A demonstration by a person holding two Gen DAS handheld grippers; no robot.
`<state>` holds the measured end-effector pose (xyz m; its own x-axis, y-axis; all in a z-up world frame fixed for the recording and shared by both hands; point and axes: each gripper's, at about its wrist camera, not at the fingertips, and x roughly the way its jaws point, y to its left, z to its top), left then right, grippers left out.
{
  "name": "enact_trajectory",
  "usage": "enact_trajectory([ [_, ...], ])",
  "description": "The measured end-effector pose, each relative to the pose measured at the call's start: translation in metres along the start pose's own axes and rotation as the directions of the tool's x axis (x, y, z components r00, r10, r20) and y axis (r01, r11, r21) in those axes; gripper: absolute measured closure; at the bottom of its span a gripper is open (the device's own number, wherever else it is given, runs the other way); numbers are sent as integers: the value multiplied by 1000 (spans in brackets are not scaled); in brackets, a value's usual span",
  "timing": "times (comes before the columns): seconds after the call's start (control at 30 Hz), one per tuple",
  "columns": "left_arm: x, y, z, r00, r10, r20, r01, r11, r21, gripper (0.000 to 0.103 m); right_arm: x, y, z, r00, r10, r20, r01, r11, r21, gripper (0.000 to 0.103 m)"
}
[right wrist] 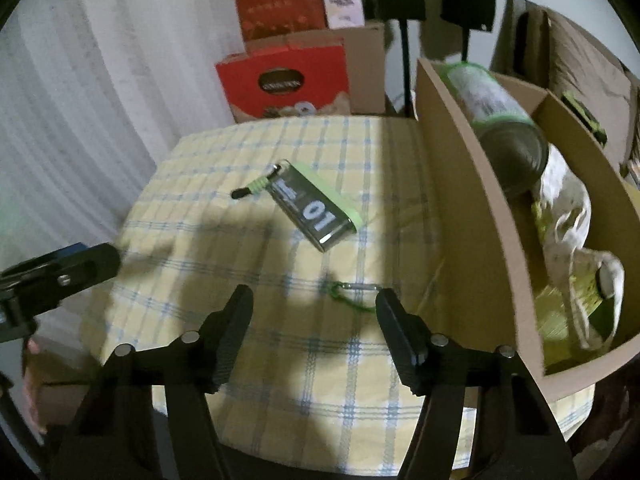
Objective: Organize objects
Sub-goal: 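Withdraw both grippers from the box back over the table, then move the right gripper to the green carabiner and close on it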
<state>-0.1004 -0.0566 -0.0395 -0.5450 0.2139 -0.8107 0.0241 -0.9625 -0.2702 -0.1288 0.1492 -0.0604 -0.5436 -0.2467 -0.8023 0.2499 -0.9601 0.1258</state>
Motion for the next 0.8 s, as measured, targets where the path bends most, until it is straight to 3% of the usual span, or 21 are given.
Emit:
enact_trajectory([
  [0.27,7,0,-5,1000,22,5,-22,1000,13,5,26,-1,-7,996,-91,-13,91,995,41,39],
  [0.5,18,-1,-9,998,56,13,-57,998,15,5,37,-10,-12,991,-128,-31,130,989,64,39],
  [0.8,30,0,-15,999,48,-13,-48,999,10,5,45,-10,-13,987,-157,-39,160,984,84,39],
])
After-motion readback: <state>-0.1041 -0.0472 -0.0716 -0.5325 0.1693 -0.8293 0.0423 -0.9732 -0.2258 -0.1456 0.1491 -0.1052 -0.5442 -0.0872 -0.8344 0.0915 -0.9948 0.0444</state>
